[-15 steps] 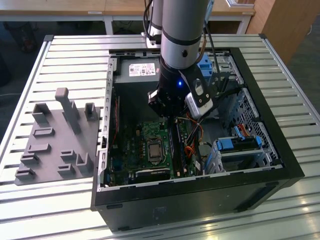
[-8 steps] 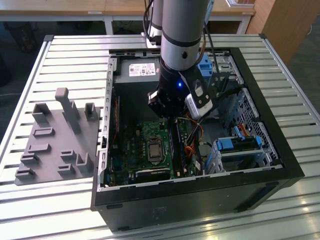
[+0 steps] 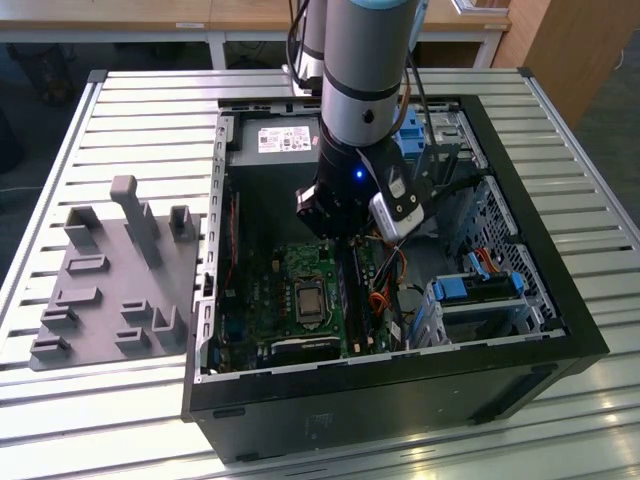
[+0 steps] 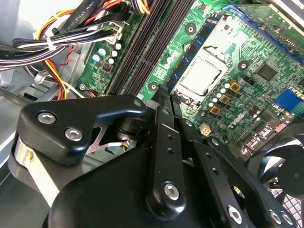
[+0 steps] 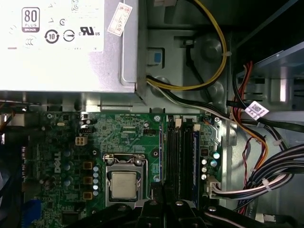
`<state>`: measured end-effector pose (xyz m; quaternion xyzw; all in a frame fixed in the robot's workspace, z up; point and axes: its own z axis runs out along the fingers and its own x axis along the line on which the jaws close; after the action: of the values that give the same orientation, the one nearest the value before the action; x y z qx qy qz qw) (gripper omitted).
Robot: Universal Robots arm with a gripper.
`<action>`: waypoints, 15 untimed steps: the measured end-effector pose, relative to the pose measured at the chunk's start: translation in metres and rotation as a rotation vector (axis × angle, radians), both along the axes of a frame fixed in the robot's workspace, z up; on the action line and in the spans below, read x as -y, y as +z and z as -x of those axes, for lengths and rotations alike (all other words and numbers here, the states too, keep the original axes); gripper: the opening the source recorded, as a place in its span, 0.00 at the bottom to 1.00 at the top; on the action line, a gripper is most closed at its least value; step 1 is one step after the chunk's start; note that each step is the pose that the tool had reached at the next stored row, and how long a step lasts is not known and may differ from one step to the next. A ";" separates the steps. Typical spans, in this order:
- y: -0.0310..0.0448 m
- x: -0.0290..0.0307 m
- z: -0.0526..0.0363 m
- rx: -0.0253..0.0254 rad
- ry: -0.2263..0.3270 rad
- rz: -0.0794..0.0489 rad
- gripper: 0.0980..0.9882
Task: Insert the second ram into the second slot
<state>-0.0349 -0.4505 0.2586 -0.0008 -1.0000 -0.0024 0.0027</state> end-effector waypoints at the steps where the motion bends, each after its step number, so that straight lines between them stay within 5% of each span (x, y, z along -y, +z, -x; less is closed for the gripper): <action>1: -0.0007 0.0000 0.0000 0.0000 0.000 0.000 0.04; 15: -0.0134 0.0027 -0.0011 -0.0011 -0.001 0.000 0.04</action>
<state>-0.0338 -0.4532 0.2453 -0.0014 -1.0000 -0.0026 0.0032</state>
